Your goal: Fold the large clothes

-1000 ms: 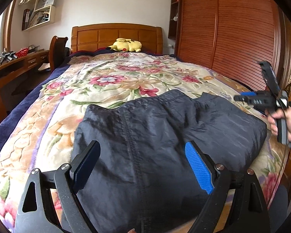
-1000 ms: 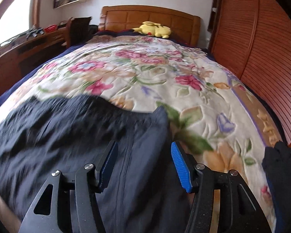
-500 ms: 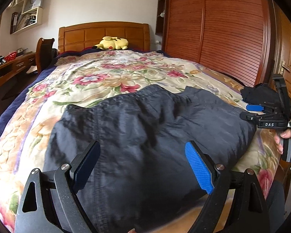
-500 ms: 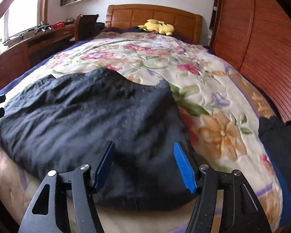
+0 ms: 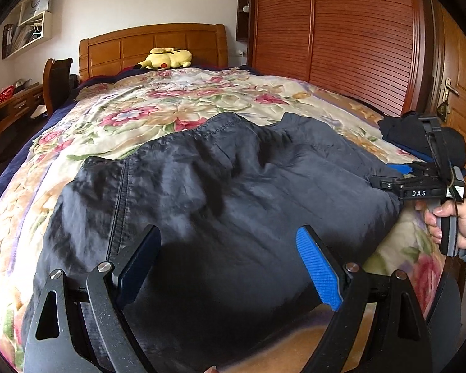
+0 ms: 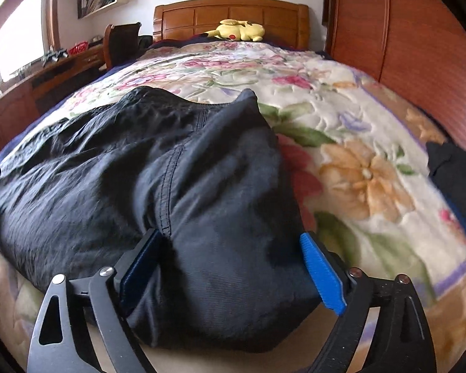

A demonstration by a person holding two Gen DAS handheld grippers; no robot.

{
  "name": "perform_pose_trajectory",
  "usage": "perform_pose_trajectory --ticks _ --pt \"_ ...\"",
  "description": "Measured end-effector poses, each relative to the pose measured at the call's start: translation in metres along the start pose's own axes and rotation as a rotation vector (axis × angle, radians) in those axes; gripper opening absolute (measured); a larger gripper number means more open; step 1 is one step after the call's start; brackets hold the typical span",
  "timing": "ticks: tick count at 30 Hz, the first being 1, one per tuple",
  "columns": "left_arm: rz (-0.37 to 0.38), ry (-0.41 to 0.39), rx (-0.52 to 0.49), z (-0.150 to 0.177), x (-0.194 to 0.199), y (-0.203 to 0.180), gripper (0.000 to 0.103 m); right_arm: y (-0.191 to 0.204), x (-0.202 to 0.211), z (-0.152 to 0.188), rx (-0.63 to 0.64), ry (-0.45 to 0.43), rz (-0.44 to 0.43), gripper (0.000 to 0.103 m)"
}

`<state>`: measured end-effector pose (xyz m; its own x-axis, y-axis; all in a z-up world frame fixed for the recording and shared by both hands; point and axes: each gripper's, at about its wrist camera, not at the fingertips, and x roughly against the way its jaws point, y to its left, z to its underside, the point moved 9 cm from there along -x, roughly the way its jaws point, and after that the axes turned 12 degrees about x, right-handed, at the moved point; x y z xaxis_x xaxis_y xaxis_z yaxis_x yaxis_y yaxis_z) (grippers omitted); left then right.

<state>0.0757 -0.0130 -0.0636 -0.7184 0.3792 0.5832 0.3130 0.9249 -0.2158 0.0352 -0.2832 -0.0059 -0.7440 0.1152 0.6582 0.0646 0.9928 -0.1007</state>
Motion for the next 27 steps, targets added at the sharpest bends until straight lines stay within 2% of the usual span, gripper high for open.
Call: perform_pose_trajectory --ticks 5,17,22,27 --pt "0.025 0.004 -0.007 0.001 0.001 -0.009 0.090 0.001 -0.003 0.000 0.000 0.010 0.000 0.091" --pt "0.010 0.049 -0.044 0.016 -0.013 -0.015 0.090 -0.002 -0.007 0.002 -0.011 0.038 -0.007 0.091" --pt "-0.014 0.068 -0.068 0.022 -0.020 -0.014 0.090 -0.001 0.015 0.003 -0.022 0.018 -0.008 0.091" --pt "-0.027 0.096 -0.076 0.026 -0.026 -0.014 0.091 -0.009 0.032 0.008 -0.021 0.020 0.044 0.090"
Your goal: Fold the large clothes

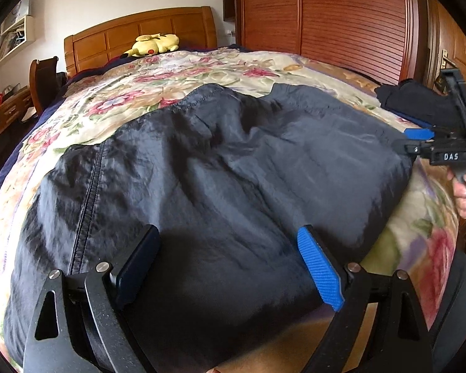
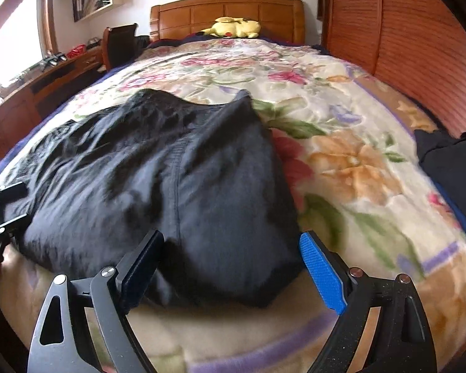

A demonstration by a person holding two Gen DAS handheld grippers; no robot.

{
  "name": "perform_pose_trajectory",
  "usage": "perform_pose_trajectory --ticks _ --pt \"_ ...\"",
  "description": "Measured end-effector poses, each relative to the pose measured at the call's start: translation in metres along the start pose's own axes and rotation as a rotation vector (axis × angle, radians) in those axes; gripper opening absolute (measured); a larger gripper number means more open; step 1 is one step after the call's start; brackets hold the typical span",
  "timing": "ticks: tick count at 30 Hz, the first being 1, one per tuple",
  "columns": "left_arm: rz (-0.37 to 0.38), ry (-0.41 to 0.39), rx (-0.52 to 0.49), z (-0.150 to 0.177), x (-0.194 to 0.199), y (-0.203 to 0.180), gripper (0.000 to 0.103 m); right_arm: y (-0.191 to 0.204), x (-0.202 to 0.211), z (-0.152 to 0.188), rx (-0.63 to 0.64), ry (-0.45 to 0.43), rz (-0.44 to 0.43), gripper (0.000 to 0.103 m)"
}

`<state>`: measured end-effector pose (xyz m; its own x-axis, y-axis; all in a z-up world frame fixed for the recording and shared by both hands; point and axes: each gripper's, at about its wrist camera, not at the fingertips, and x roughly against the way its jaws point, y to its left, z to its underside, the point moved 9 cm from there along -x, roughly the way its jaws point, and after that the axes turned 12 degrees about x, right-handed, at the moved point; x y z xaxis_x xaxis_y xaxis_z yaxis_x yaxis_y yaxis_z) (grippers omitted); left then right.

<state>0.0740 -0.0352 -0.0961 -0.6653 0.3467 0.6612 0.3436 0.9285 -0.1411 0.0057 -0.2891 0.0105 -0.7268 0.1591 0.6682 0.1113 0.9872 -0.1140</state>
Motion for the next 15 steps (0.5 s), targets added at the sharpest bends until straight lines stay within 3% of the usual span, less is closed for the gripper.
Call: perform_pose_trajectory --ticks 6,15 --pt "-0.003 0.005 -0.006 0.002 0.000 0.000 0.091 0.004 -0.015 0.007 -0.005 0.056 -0.029 0.090" --pt "-0.004 0.008 -0.008 0.004 0.000 0.000 0.092 -0.001 -0.029 0.018 -0.145 0.074 -0.179 0.087"
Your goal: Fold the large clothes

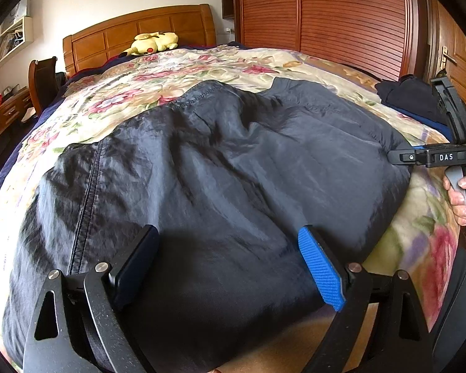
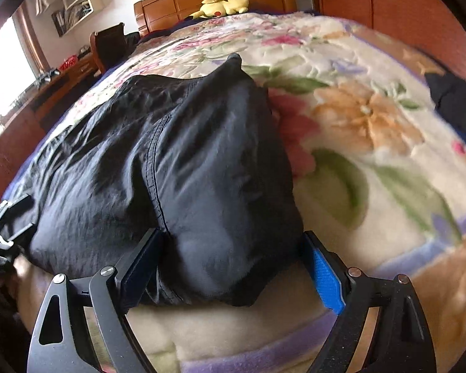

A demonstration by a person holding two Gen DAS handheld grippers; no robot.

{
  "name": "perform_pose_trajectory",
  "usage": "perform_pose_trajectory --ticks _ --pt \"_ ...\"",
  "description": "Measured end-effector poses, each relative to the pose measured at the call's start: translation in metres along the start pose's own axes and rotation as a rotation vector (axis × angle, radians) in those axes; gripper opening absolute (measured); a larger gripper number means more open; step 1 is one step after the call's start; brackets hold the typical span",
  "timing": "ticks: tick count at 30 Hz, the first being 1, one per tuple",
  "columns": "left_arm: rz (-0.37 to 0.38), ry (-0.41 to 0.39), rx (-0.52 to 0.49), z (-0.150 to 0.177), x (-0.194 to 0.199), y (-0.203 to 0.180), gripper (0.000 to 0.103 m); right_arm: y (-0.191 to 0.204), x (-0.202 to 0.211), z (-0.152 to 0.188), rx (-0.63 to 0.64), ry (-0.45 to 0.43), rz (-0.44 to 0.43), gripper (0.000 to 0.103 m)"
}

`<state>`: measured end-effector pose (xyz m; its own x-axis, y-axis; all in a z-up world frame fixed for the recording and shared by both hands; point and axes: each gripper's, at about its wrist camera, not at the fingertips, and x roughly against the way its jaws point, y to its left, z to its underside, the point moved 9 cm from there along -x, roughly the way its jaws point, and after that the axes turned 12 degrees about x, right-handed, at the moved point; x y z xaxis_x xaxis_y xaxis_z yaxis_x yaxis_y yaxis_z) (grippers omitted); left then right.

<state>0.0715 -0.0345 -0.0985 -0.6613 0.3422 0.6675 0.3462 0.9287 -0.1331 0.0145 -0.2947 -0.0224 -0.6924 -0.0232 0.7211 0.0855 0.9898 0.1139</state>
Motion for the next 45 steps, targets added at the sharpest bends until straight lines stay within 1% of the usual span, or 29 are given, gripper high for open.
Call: perform_pose_trajectory --ticks 1,2,3,5,6,9,10,11,13,16,20,24,26,32,35,40,43,45 --pt "0.000 -0.001 0.000 0.000 0.000 0.000 0.092 0.001 0.000 0.000 0.002 -0.001 -0.005 0.083" --pt "0.000 0.000 0.000 0.000 0.000 0.000 0.092 0.003 0.001 0.000 0.002 -0.003 -0.018 0.078" --pt "0.000 0.000 0.000 -0.001 0.000 0.000 0.092 0.005 0.001 0.000 0.000 -0.003 -0.030 0.076" --pt "0.001 -0.001 0.000 -0.001 0.000 0.000 0.092 0.007 0.001 0.000 0.001 -0.003 -0.048 0.067" --pt "0.001 0.000 0.000 0.000 0.000 0.000 0.092 0.008 0.001 0.000 0.004 -0.003 -0.054 0.065" --pt "0.002 0.000 0.000 -0.001 0.000 0.000 0.092 0.009 0.003 -0.001 0.001 -0.005 -0.095 0.052" --pt "0.002 0.001 0.001 -0.001 0.000 0.000 0.092 0.009 0.004 -0.002 0.003 -0.008 -0.114 0.044" --pt "0.003 0.001 0.002 0.000 0.000 0.000 0.092 0.009 0.006 -0.003 0.014 -0.010 -0.120 0.038" --pt "0.005 -0.001 0.003 -0.001 0.000 -0.001 0.092 0.012 0.010 -0.009 0.042 -0.017 -0.116 0.031" --pt "0.020 0.000 0.014 0.000 0.001 0.001 0.092 0.015 0.024 -0.022 0.064 -0.058 -0.111 0.023" --pt "0.019 -0.001 0.006 0.003 0.005 0.003 0.092 0.028 0.045 -0.046 0.120 -0.120 -0.088 0.020" --pt "0.014 0.015 -0.017 0.009 0.006 0.004 0.092 0.048 0.060 -0.070 0.165 -0.176 -0.073 0.019" --pt "0.010 0.015 -0.024 0.009 0.006 0.002 0.092 0.059 0.066 -0.077 0.185 -0.200 -0.068 0.019" --pt "0.029 -0.020 0.017 0.003 0.023 0.011 0.092 0.090 0.067 -0.097 0.240 -0.245 -0.065 0.018" --pt "0.028 -0.057 0.049 -0.006 0.039 0.026 0.092 0.104 0.068 -0.104 0.276 -0.262 -0.068 0.018" --pt "-0.011 -0.136 0.116 -0.019 0.076 0.067 0.092 0.139 0.062 -0.124 0.359 -0.283 -0.082 0.017" --pt "-0.033 -0.184 0.154 -0.021 0.097 0.093 0.092 0.168 0.055 -0.136 0.425 -0.296 -0.093 0.016" --pt "-0.030 -0.208 0.177 -0.019 0.110 0.106 0.092 0.195 0.050 -0.141 0.469 -0.304 -0.116 0.016"
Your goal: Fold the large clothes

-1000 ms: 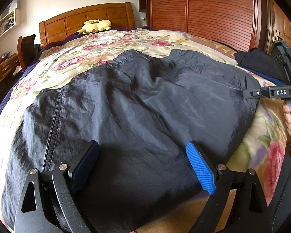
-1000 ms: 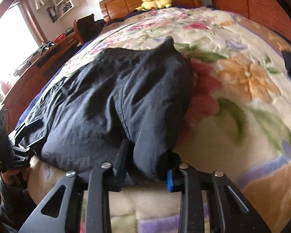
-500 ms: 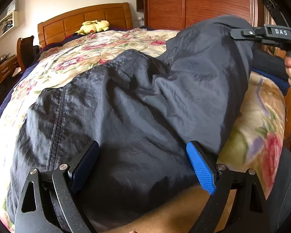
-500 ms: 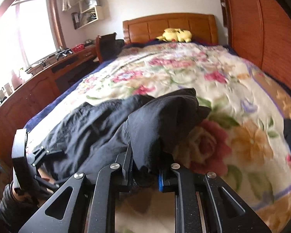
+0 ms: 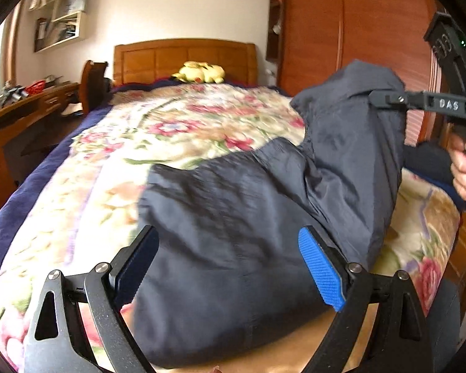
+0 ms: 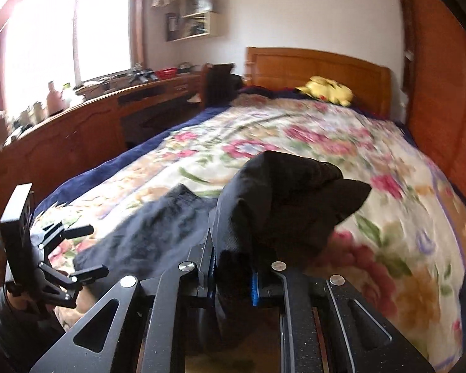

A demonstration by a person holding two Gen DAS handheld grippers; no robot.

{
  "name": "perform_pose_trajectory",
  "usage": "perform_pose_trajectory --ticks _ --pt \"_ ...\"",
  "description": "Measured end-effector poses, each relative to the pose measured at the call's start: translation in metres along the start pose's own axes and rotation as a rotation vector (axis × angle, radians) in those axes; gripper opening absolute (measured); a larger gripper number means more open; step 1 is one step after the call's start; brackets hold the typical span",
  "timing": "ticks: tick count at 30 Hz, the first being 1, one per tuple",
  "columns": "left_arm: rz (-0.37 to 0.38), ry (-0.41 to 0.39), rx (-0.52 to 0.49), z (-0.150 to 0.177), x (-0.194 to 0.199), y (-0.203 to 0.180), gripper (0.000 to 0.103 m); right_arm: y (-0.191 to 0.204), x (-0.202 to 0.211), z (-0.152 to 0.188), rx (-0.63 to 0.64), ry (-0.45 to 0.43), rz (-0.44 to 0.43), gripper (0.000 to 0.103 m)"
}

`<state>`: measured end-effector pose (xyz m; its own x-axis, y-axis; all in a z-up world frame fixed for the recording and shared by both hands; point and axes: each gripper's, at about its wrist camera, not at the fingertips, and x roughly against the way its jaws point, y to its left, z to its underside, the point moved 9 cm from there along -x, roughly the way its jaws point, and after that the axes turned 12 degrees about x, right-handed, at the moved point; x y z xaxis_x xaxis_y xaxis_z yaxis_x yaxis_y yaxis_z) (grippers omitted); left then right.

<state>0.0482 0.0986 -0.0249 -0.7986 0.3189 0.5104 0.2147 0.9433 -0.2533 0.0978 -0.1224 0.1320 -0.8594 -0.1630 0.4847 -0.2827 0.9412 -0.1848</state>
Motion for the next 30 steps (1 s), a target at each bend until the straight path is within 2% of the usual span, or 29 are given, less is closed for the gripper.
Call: perform_pose_trajectory --ticks 4,7,11,15,18,20,21,23,25,27,28,30 --pt "-0.031 -0.043 0.046 0.000 0.025 0.033 0.092 0.051 -0.024 -0.022 0.068 -0.030 -0.093 0.015" --pt "-0.069 -0.069 0.086 0.002 0.038 0.059 0.092 0.091 -0.046 -0.026 0.128 -0.028 -0.170 0.015" --pt "-0.100 -0.093 0.120 0.003 0.051 0.083 0.092 0.134 -0.083 -0.011 0.173 0.018 -0.263 0.014" --pt "-0.114 -0.102 0.159 0.005 0.054 0.101 0.092 0.149 -0.125 0.012 0.144 0.088 -0.354 0.015" --pt "-0.124 -0.107 0.185 0.007 0.056 0.111 0.092 0.146 -0.137 0.013 0.115 0.088 -0.355 0.022" --pt "-0.127 -0.106 0.195 0.008 0.053 0.112 0.092 0.150 -0.137 0.003 0.075 0.085 -0.394 0.035" --pt "-0.129 -0.106 0.199 0.008 0.053 0.113 0.092 0.146 -0.136 0.000 0.065 0.082 -0.398 0.039" --pt "-0.131 -0.106 0.202 0.006 0.050 0.114 0.092 0.136 -0.129 -0.010 0.066 0.046 -0.384 0.054" --pt "-0.132 -0.106 0.200 0.005 0.049 0.113 0.092 0.117 -0.115 -0.017 0.055 -0.007 -0.363 0.057" --pt "-0.134 -0.106 0.195 0.005 0.048 0.113 0.092 0.094 -0.109 -0.016 0.042 -0.037 -0.300 0.057" --pt "-0.134 -0.107 0.197 0.004 0.048 0.113 0.092 0.083 -0.112 -0.013 0.042 -0.034 -0.247 0.057" --pt "-0.140 -0.118 0.200 0.001 0.047 0.114 0.092 0.069 -0.131 0.001 0.034 0.027 -0.183 0.057"
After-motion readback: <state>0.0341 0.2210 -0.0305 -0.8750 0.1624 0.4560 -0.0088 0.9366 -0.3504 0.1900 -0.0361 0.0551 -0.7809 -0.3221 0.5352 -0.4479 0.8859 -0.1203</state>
